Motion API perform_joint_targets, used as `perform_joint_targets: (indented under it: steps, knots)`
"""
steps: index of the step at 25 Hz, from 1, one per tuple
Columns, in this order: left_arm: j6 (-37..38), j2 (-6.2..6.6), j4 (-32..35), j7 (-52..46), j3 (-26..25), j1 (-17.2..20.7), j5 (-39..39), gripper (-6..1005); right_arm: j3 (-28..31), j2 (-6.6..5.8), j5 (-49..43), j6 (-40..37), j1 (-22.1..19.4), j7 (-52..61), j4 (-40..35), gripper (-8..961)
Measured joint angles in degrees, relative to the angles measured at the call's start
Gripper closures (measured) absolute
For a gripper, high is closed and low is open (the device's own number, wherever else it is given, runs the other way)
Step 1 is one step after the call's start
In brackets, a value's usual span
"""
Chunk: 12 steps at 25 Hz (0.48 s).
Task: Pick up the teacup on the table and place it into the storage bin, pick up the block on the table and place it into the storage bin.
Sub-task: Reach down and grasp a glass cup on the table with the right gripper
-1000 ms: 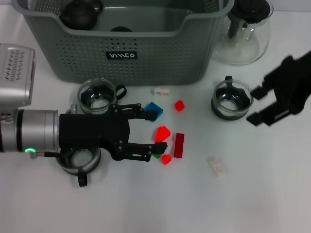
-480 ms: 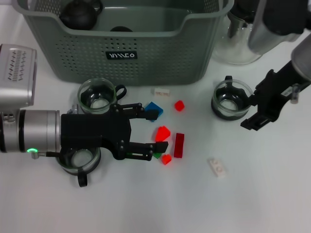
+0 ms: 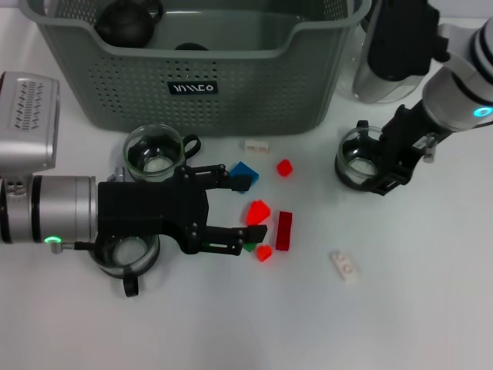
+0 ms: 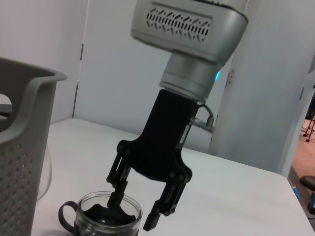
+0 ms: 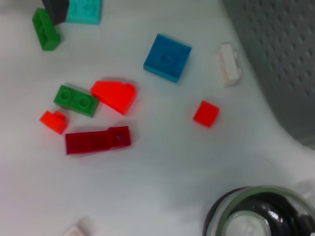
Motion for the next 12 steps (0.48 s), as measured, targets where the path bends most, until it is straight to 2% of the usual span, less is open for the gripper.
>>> perform_joint_targets:
  steps: [6,12]
  knots:
    - [-0.22,0.00,-0.36,-0.02,0.00,0.00,0.00,173,-2.74,0.03,-0.03,6.71,2.23,0.69,6.45,324]
    - [-0.23,0.00,-0.37,-0.02,0.00,0.00,0.00,173,-4.42,0.27,0.06,9.46,4.25,0.94,10.95,348]
